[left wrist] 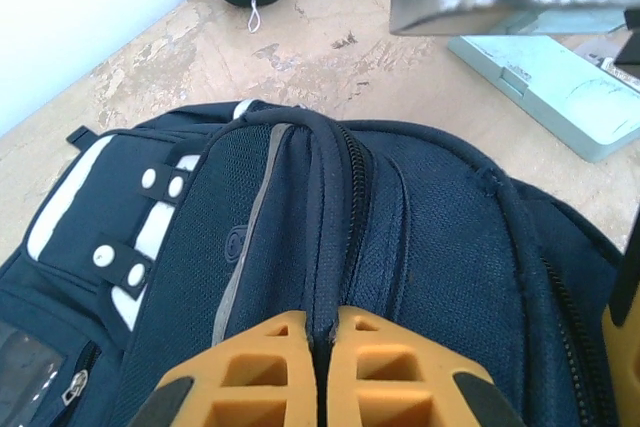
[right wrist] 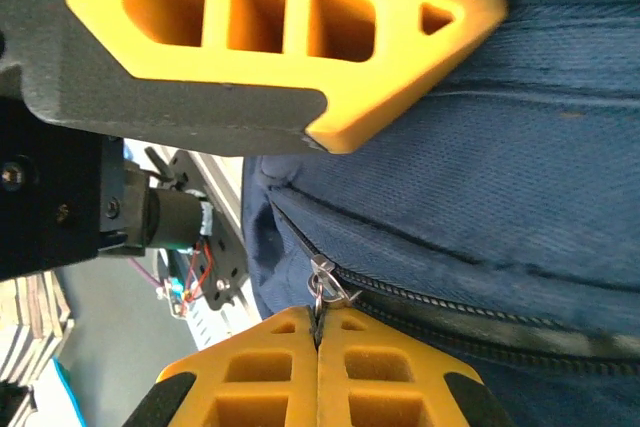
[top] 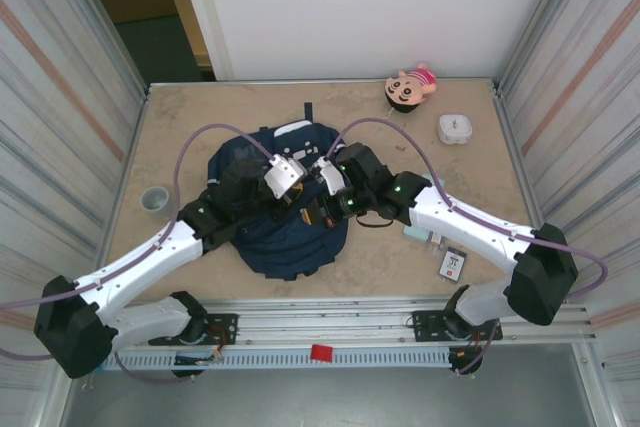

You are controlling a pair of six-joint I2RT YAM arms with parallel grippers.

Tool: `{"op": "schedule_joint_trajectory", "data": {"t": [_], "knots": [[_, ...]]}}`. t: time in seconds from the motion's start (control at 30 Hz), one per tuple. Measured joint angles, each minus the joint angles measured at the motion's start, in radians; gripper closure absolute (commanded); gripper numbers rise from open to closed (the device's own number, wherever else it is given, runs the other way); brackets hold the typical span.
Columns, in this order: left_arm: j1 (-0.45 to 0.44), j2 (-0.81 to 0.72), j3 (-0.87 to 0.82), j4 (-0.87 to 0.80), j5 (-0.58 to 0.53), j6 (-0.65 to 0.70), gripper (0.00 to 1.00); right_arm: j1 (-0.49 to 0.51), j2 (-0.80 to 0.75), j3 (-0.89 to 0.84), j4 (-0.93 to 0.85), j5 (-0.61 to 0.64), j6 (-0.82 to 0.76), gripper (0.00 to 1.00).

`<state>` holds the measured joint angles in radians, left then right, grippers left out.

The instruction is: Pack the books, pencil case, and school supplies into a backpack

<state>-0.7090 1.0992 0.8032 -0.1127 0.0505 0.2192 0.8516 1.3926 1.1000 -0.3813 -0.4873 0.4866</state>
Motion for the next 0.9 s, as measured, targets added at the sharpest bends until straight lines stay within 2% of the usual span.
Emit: {"op": "schedule_joint_trajectory", "data": {"t": [0.1,0.17,0.27,0.37,0.43,0.67,0.9], "knots": [[0.0,0.004,0.0,0.021,0.0,-0.008,1.0,-0.005,0.0,0.0,0.003,-0.025,0.046,0.62],[0.001,0.004,0.0,0.034,0.003,-0.006,1.0,-0.018,-0.007,-0.004,0.014,-0.05,0.077,0.54],[0.024,-0.008,-0.003,0.037,0.048,0.007,1.0,-0.09,-0.069,-0.068,0.082,-0.084,0.149,0.47],[0.083,-0.044,-0.029,0.045,0.151,0.029,1.0,-0.176,-0.167,-0.174,0.18,-0.089,0.243,0.43],[0.117,-0.06,-0.04,0.043,0.22,0.039,1.0,-0.198,-0.209,-0.234,0.257,-0.089,0.317,0.4],[0.147,-0.057,-0.04,0.035,0.375,0.069,1.0,-0.183,-0.186,-0.307,0.483,-0.076,0.591,0.34],[0.147,-0.05,-0.041,0.041,0.439,0.069,1.0,-0.157,-0.136,-0.306,0.585,-0.024,0.689,0.33]]}}
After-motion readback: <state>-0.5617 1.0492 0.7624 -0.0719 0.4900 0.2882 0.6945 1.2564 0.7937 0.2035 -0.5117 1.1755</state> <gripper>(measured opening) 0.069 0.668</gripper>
